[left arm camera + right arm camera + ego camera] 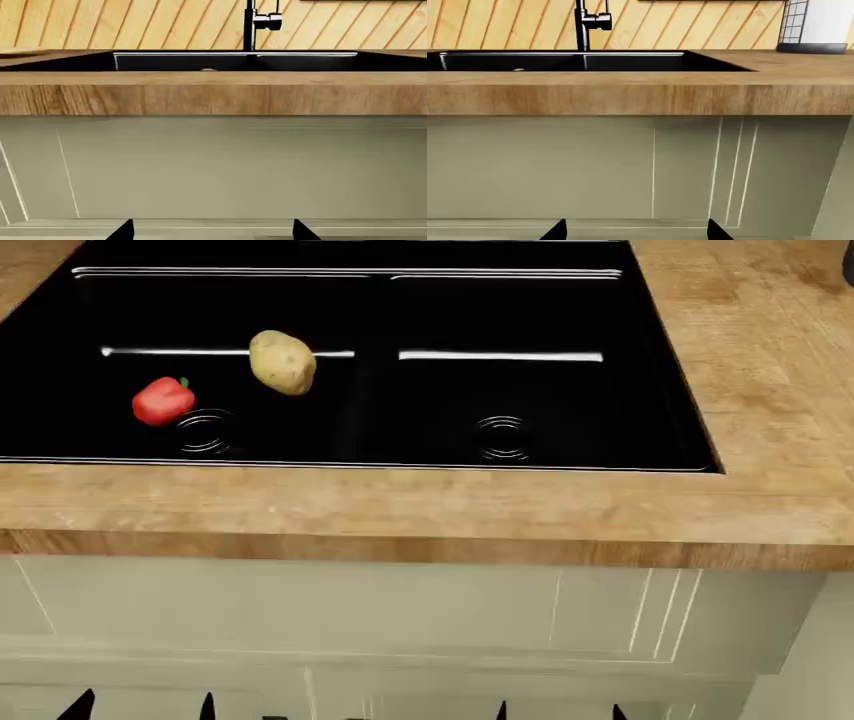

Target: Pick the vegetables from the sink and place them on the cutting board.

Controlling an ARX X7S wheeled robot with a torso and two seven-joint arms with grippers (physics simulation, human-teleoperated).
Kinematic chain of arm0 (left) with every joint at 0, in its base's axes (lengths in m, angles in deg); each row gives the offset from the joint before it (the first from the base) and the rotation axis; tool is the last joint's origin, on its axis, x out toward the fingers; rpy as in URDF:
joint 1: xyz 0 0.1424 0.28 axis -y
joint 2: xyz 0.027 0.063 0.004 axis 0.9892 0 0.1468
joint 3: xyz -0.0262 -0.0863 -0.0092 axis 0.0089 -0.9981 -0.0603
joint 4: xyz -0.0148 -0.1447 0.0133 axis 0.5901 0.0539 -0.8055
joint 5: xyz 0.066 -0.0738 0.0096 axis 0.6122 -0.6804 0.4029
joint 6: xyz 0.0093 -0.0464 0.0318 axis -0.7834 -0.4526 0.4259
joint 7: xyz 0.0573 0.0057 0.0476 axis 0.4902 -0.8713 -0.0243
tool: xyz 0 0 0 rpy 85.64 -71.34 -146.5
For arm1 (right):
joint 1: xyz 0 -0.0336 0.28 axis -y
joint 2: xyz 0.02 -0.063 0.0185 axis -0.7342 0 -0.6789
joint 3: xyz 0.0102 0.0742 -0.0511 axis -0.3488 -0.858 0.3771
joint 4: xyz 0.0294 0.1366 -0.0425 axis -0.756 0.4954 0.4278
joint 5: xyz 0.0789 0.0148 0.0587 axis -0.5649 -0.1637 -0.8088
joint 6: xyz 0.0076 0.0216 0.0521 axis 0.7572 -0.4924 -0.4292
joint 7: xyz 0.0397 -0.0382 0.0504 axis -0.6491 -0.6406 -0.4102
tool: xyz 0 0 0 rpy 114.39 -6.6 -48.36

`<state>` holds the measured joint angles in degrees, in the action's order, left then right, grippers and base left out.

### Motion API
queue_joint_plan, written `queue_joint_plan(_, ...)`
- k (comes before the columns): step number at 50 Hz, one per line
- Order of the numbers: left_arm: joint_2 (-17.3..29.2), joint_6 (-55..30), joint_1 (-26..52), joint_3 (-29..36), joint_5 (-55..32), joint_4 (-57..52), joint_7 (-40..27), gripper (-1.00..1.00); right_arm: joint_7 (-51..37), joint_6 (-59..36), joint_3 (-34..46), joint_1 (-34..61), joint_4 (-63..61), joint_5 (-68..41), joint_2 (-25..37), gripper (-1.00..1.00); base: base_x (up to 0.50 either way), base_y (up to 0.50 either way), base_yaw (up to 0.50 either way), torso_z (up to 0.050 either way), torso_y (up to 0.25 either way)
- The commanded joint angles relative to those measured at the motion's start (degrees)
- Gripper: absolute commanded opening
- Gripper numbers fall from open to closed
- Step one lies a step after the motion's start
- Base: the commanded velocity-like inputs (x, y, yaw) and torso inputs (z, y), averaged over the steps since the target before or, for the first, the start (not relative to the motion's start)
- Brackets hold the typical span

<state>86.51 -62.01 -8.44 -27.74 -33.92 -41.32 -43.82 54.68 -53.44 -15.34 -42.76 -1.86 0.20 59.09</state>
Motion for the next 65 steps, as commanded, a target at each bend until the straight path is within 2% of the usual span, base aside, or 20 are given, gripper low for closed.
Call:
queue_joint_plan(1, 0.9, 0.0, 0.0, 1.0, -1.0, 0.0, -1.0, 1.00, -0.9, 0.0, 1.4, -0.1, -0.2, -0.7, 0.9, 1.00, 0.00, 0.00, 0.00, 0.000, 0.000)
queue_joint_plan(15, 2.9, -0.5, 0.4, 3.6, -2.9, 0.1, -3.6, 1.00, -3.3, 0.7, 4.2, 0.0, -0.6, -2.0, 3.2, 1.00, 0.00, 0.01, 0.00, 0.000, 0.000)
queue_joint_plan(50, 5.3, -1.8, 0.6, 6.1, -6.8, 0.1, -6.0, 1.00, -6.5, -0.1, 6.8, 0.4, 0.0, -4.4, 5.7, 1.00, 0.00, 0.49, 0.00, 0.000, 0.000)
queue_joint_plan(61, 6.5, -1.0, 0.0, 7.3, -6.8, -0.1, -6.3, 1.00, -7.6, 0.0, 7.5, 0.4, 0.1, -4.9, 6.2, 1.00, 0.00, 0.00, 0.00, 0.000, 0.000)
queue_joint_plan(62, 4.8, -2.3, -1.4, 4.6, -9.2, -2.0, -5.4, 1.00, -7.0, -0.6, 4.5, -0.7, -3.1, -3.1, 4.1, 1.00, 0.00, 0.00, 0.00, 0.000, 0.000)
queue_joint_plan(63, 0.6, -1.7, -0.2, 0.6, -1.2, -0.2, 0.0, 1.00, -1.1, -0.4, 0.9, 0.0, 0.0, 0.6, 0.6, 1.00, 0.00, 0.00, 0.00, 0.000, 0.000)
queue_joint_plan(65, 1.0, -2.6, -0.2, 0.9, -2.7, -0.3, -0.6, 1.00, -1.9, -0.3, 1.7, 0.1, 0.4, 0.3, 1.2, 1.00, 0.00, 0.00, 0.00, 0.000, 0.000)
